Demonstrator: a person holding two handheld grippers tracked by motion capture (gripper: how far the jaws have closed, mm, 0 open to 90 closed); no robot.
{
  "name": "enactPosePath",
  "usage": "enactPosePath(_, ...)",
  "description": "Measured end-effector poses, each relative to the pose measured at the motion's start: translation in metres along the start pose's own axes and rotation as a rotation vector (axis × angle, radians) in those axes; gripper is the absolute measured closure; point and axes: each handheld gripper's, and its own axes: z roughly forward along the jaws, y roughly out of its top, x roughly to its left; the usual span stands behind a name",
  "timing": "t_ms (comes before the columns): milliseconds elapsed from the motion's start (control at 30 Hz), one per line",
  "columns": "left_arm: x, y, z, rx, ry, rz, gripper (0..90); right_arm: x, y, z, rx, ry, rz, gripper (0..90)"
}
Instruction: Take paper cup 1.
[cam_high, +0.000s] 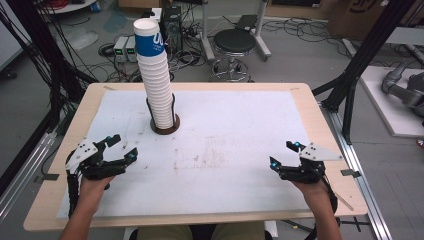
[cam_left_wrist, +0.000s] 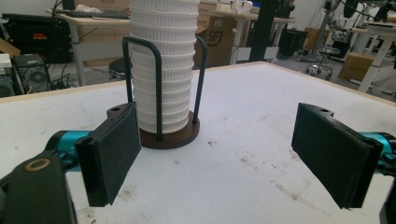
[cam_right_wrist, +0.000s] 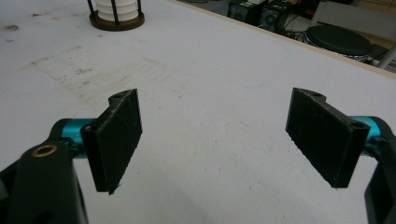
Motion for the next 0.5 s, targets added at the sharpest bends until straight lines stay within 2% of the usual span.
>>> enactPosePath(267,0.0001,-0.0007,0.0045,0.004,0.001,-0.009,15.8,0.0001,-0.0025,-0.0025,0.001,-0.002,0.010,18.8)
enactPosePath(300,0.0006,-0.0008,0.0049,-0.001,0.003,-0.022,15.8,0.0010,-0.0028,-0.0022,-0.002,0.003,0.014,18.8)
enactPosePath(500,0.0003,-0.0006,0.0069,0.008,0.016,-0.015,15.9,-0.0007,-0.0050,0.0019,0.005,0.026,0.035,18.8)
